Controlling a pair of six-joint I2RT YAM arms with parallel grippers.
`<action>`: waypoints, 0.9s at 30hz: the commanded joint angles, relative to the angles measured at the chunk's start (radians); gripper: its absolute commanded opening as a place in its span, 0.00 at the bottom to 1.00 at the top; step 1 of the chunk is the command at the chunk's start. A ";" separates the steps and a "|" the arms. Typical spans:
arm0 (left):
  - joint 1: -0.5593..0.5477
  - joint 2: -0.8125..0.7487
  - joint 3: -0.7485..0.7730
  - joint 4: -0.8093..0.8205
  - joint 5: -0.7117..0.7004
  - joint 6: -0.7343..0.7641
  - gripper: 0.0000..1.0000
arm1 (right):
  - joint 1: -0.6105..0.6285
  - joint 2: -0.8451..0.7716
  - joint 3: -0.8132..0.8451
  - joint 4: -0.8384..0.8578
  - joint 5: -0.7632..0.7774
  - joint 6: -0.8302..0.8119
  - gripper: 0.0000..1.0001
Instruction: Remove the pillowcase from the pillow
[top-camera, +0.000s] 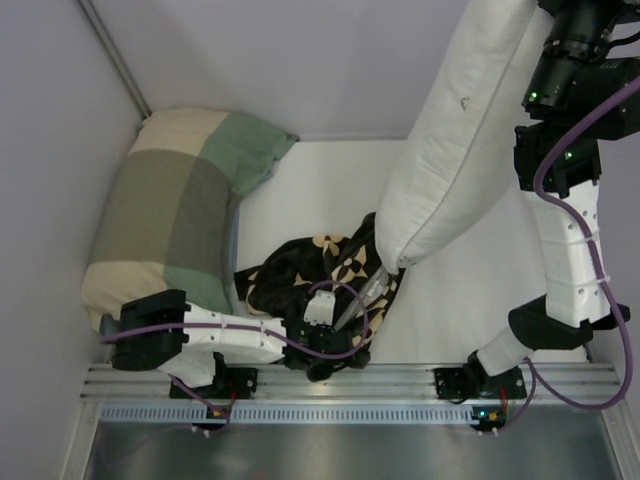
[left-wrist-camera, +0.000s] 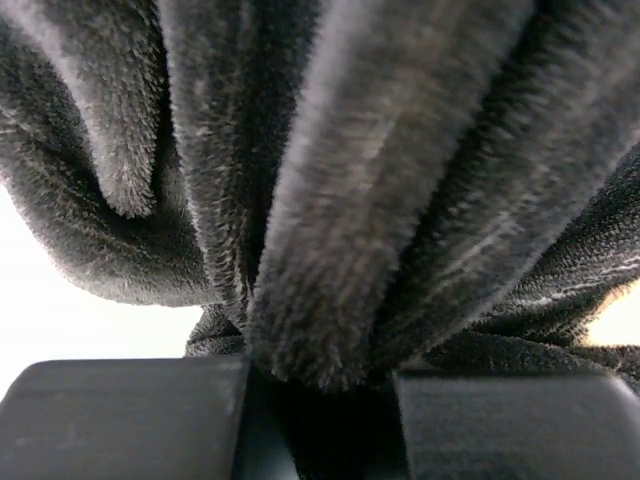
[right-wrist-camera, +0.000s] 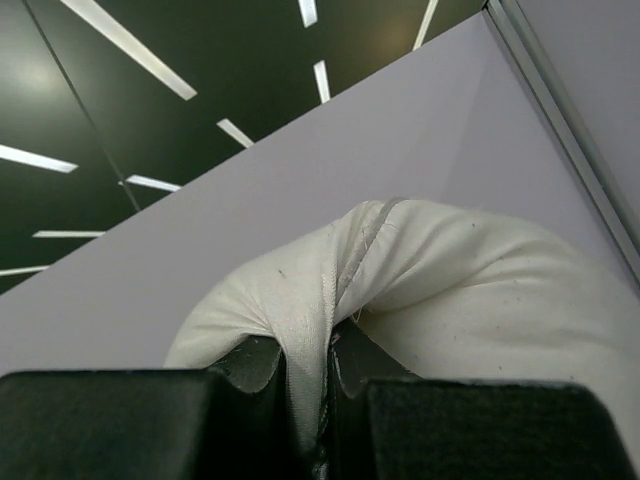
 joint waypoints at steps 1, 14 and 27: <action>-0.006 0.139 -0.118 0.276 0.257 -0.061 0.00 | -0.016 -0.089 0.034 0.193 -0.089 0.174 0.00; -0.058 -0.079 0.013 0.163 0.074 0.072 0.00 | -0.067 -0.025 -0.233 0.336 -0.044 0.012 0.00; -0.046 -0.010 0.087 0.151 0.116 0.121 0.00 | -0.477 -0.144 -0.780 0.210 -0.021 0.291 0.00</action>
